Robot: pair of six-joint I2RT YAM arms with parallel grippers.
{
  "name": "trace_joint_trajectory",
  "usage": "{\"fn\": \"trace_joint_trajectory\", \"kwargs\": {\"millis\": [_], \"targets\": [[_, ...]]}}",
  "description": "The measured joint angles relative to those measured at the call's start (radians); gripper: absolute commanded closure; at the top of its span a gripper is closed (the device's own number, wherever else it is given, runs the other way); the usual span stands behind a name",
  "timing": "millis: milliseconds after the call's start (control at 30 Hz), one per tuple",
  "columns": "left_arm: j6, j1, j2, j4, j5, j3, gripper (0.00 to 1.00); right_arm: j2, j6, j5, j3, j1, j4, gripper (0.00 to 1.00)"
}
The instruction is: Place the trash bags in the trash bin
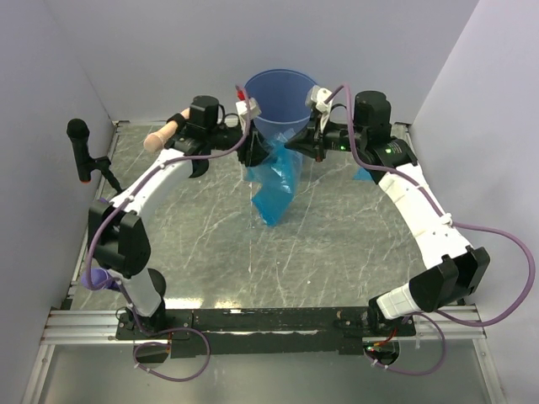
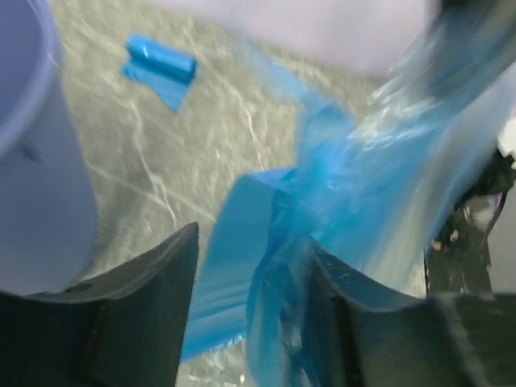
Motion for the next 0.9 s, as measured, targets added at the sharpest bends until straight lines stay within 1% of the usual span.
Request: {"fn": "trace_joint_trajectory", "kwargs": {"millis": [100, 200, 333, 400, 433, 467, 567, 600, 633, 700, 733, 833, 900], "targets": [[0.047, -0.012, 0.033, -0.064, -0.014, 0.003, 0.51, 0.0, -0.005, 0.005, 0.017, 0.0, -0.003, 1.0], [0.082, -0.017, 0.043, -0.113, -0.068, 0.002, 0.5, -0.003, -0.004, 0.006, 0.024, 0.0, -0.011, 1.0], [0.085, -0.004, 0.021, -0.111, -0.113, -0.026, 0.5, -0.01, 0.005, 0.014, 0.024, -0.008, -0.028, 1.0], [0.078, 0.015, 0.001, -0.104, -0.114, -0.049, 0.53, -0.013, 0.01, 0.019, 0.023, -0.02, -0.03, 1.0], [0.076, 0.025, -0.007, -0.103, -0.114, -0.055, 0.58, -0.016, 0.012, 0.021, 0.021, -0.026, -0.032, 1.0], [0.077, 0.039, -0.014, -0.106, -0.111, -0.056, 0.67, -0.019, 0.014, 0.026, 0.019, -0.037, -0.034, 1.0], [0.072, 0.089, -0.022, -0.121, -0.092, -0.06, 0.98, -0.041, 0.008, 0.046, 0.014, -0.085, -0.032, 1.0], [0.064, 0.105, -0.023, -0.122, -0.081, -0.064, 0.99, -0.052, 0.002, 0.058, 0.01, -0.098, -0.032, 1.0], [0.056, 0.119, -0.023, -0.123, -0.067, -0.07, 0.99, -0.063, -0.006, 0.067, 0.003, -0.11, -0.034, 0.98], [0.045, 0.144, -0.023, -0.124, -0.04, -0.077, 0.99, -0.08, -0.012, 0.089, -0.013, -0.118, -0.03, 0.67], [0.03, 0.148, -0.023, -0.123, -0.035, -0.079, 0.99, -0.085, -0.009, 0.096, -0.021, -0.117, -0.03, 0.61], [-0.024, 0.14, -0.023, -0.105, -0.029, -0.079, 0.99, -0.089, -0.043, 0.1, -0.023, -0.09, -0.04, 0.51], [-0.058, 0.136, -0.023, -0.1, -0.032, -0.072, 0.99, -0.088, -0.119, 0.108, -0.002, -0.02, -0.095, 0.45]]}}
